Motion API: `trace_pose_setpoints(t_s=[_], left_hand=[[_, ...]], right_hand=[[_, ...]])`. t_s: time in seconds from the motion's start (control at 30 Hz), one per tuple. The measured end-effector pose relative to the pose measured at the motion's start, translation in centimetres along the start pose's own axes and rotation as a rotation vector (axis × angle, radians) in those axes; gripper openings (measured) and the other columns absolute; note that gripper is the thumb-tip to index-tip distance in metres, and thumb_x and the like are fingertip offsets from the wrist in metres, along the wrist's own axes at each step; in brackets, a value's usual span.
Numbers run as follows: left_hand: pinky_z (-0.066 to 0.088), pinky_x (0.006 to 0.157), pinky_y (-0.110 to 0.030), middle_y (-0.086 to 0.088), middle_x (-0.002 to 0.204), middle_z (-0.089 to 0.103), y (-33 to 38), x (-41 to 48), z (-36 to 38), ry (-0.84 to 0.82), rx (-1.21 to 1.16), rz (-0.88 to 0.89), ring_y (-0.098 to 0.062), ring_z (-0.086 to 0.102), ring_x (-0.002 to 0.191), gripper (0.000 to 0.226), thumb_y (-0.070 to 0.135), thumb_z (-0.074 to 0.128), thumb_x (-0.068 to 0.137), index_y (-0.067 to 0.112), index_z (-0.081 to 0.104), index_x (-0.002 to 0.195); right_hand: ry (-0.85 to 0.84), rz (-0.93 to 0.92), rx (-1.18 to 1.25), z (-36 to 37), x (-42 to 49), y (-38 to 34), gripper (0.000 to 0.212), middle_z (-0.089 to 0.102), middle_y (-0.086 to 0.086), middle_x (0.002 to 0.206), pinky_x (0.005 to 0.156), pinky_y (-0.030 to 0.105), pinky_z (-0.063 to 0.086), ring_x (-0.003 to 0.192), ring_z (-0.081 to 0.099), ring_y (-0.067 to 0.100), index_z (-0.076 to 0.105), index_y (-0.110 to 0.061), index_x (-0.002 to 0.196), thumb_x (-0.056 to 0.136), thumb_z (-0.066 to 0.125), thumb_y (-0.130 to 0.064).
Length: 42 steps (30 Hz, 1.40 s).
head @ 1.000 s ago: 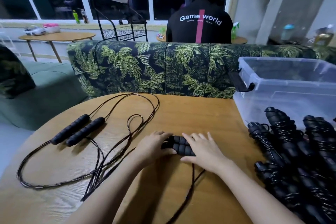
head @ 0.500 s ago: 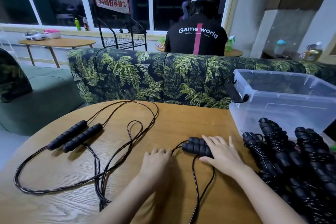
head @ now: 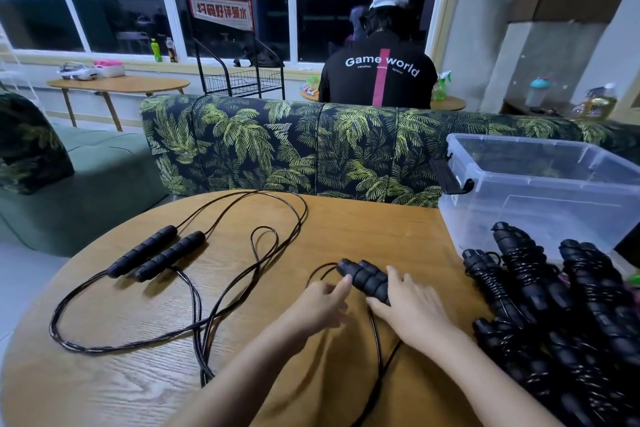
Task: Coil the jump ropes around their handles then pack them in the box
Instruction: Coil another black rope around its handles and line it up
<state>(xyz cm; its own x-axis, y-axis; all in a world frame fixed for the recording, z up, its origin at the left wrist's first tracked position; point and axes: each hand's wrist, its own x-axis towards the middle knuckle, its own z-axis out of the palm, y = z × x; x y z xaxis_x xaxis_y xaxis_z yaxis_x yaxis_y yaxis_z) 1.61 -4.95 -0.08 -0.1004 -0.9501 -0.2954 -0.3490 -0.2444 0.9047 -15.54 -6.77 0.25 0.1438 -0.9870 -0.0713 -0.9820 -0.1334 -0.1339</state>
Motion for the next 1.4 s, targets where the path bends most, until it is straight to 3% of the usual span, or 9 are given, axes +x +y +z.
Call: trace_pose_setpoints(t_s=[0.23, 0.37, 0.47, 0.57, 0.8, 0.93, 1.1, 1.27, 1.4], left_hand=[[0.056, 0.078, -0.037, -0.01, 0.1, 0.063, 0.5, -1.2, -1.0, 0.035, -0.263, -0.023, -0.023, 0.063, 0.09, 0.044, 0.005, 0.069, 0.085, 0.009, 0.05, 0.124], [0.045, 0.062, -0.014, 0.0, 0.094, 0.059, 1.7, -3.7, -3.0, -0.159, 0.464, 0.09, -0.015, 0.058, 0.083, 0.035, 0.008, 0.065, 0.084, 0.02, 0.051, 0.114], [0.043, 0.065, -0.022, 0.001, 0.092, 0.058, 2.5, -4.7, -2.9, -0.316, 0.755, 0.096, -0.02, 0.057, 0.083, 0.03, 0.017, 0.066, 0.085, 0.021, 0.052, 0.112], [0.045, 0.064, -0.025, -0.004, 0.095, 0.059, 2.9, -5.1, -3.1, -0.421, 0.879, 0.12, -0.02, 0.057, 0.079, 0.033, 0.017, 0.064, 0.087, 0.012, 0.052, 0.117], [0.047, 0.075, -0.03, 0.004, 0.105, 0.06, 1.3, -5.2, -5.5, -0.268, 1.039, 0.271, -0.017, 0.056, 0.09, 0.046, 0.017, 0.068, 0.085, 0.026, 0.049, 0.126], [0.038, 0.079, -0.032, -0.001, 0.118, 0.053, -0.4, -4.9, -4.7, 0.14, 1.325, 0.494, -0.024, 0.053, 0.106, 0.058, 0.023, 0.062, 0.088, 0.032, 0.034, 0.138], [0.044, 0.072, -0.042, -0.012, 0.106, 0.058, -2.3, -2.6, -4.1, 0.572, 1.511, 0.714, -0.033, 0.055, 0.087, 0.077, 0.01, 0.08, 0.066, 0.026, 0.047, 0.134], [0.047, 0.079, -0.044, -0.01, 0.11, 0.056, -3.9, -0.4, -3.6, 0.404, 1.457, 0.705, -0.031, 0.056, 0.096, 0.066, 0.035, 0.075, 0.08, 0.028, 0.043, 0.136], [0.035, 0.099, -0.048, -0.004, 0.129, 0.05, -5.6, 0.0, -2.4, 0.16, 1.363, 0.524, -0.029, 0.046, 0.119, 0.091, 0.088, 0.025, 0.078, 0.028, 0.034, 0.146]], right_hand=[[-0.343, -0.264, 0.501, -2.1, -3.4, -1.9, 0.063, 0.059, -0.008, 0.092, 0.073, 0.032, 0.046, 0.083, 0.058, 0.012, 0.059, -0.025, 0.109, 0.08, 0.043, -0.078], [0.301, -0.334, 0.294, -3.9, -2.3, -0.1, 0.009, 0.058, -0.018, 0.094, 0.064, 0.026, 0.046, 0.088, 0.058, 0.009, 0.063, -0.027, 0.092, 0.093, 0.056, -0.031], [0.472, -0.778, 0.257, -3.2, -2.1, -1.1, 0.04, 0.056, -0.013, 0.124, 0.087, 0.018, 0.045, 0.121, 0.047, 0.008, 0.063, -0.023, 0.111, 0.078, 0.047, -0.004], [0.341, -0.932, 0.057, -1.0, -1.4, -1.2, 0.042, 0.059, -0.006, 0.135, 0.12, 0.041, 0.019, 0.138, 0.038, 0.014, 0.067, -0.021, 0.116, 0.084, 0.039, -0.018], [0.132, -0.798, -0.11, 1.6, -0.1, 2.9, 0.073, 0.06, -0.013, 0.133, 0.118, 0.033, -0.019, 0.147, 0.024, 0.013, 0.065, -0.024, 0.108, 0.097, 0.009, -0.068], [0.316, -0.702, -0.115, 2.2, 0.5, 4.3, 0.047, 0.065, -0.012, 0.083, 0.121, 0.034, 0.006, 0.111, 0.061, 0.016, 0.057, -0.022, 0.081, 0.101, 0.029, -0.055], [0.655, -0.556, -0.091, 2.2, 0.9, 5.2, 0.007, 0.058, -0.003, 0.08, 0.116, 0.042, 0.024, 0.084, 0.057, 0.02, 0.061, -0.015, 0.081, 0.087, 0.064, -0.017], [0.601, -0.497, -0.114, 3.7, 1.5, 7.0, 0.021, 0.066, 0.006, 0.09, 0.116, 0.038, 0.016, 0.099, 0.053, 0.024, 0.07, -0.011, 0.087, 0.077, 0.056, 0.001], [0.358, -0.371, 0.009, 4.9, 1.4, 7.4, 0.046, 0.066, 0.0, 0.115, 0.121, 0.027, 0.009, 0.121, 0.054, 0.022, 0.074, -0.017, 0.105, 0.072, 0.072, 0.015]])
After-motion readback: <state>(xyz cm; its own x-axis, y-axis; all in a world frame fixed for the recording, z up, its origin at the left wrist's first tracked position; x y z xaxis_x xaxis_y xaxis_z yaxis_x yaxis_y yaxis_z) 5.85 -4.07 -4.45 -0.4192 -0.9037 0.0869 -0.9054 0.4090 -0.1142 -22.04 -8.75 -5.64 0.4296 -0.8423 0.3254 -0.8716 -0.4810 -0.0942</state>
